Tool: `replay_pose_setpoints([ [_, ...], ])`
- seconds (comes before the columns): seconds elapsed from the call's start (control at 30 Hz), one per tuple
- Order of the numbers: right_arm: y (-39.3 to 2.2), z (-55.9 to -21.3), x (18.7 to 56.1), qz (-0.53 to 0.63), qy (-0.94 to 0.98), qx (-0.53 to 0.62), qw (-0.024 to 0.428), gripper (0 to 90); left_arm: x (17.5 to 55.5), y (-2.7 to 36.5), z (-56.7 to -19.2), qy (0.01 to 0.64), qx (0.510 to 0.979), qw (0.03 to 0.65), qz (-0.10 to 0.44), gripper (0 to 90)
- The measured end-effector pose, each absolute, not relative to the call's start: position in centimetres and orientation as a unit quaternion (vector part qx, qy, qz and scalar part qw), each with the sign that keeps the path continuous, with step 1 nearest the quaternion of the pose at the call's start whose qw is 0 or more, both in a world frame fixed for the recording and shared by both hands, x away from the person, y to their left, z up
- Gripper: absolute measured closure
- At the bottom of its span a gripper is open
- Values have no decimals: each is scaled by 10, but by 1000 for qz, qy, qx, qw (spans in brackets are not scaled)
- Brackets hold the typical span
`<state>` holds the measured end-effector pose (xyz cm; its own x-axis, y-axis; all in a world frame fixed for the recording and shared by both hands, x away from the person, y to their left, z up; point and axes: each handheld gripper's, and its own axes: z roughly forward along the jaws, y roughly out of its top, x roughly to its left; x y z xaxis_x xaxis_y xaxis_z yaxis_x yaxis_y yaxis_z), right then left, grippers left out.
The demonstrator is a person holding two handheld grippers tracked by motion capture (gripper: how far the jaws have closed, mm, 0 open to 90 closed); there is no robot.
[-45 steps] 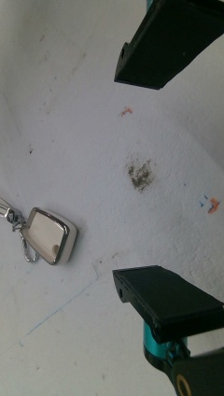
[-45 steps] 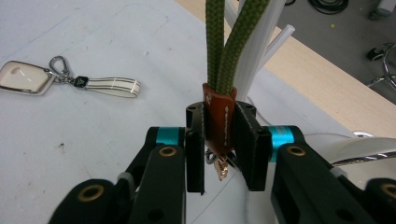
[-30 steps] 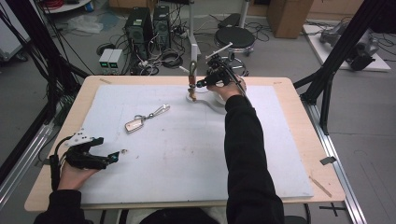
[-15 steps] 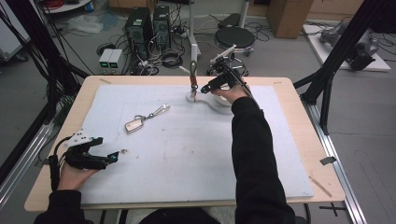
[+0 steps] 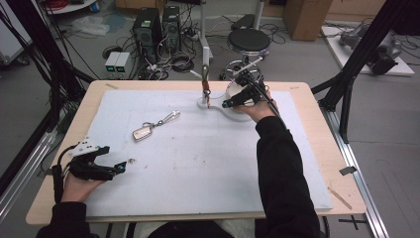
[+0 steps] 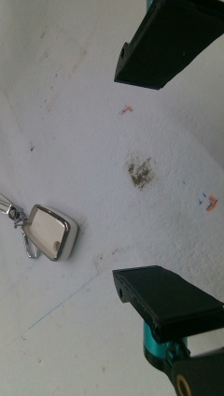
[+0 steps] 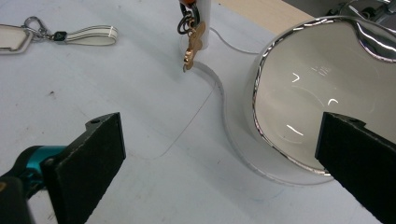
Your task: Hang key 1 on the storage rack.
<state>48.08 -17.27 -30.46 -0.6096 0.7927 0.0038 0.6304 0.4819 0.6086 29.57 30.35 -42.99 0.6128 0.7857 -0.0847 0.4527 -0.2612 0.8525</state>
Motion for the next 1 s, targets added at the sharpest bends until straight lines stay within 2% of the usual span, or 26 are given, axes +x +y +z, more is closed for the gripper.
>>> replay_pose_setpoints([
  [0.27, -193, -308, 457, 299, 843, 422, 144, 8, 295, 304, -430, 401, 773, 457, 182, 67],
  [0.43, -207, -313, 443, 296, 836, 432, 165, 8, 295, 303, -430, 398, 775, 457, 181, 67],
  [1.0, -233, -361, 393, 297, 836, 426, 178, 8, 294, 301, -430, 395, 777, 455, 180, 67],
])
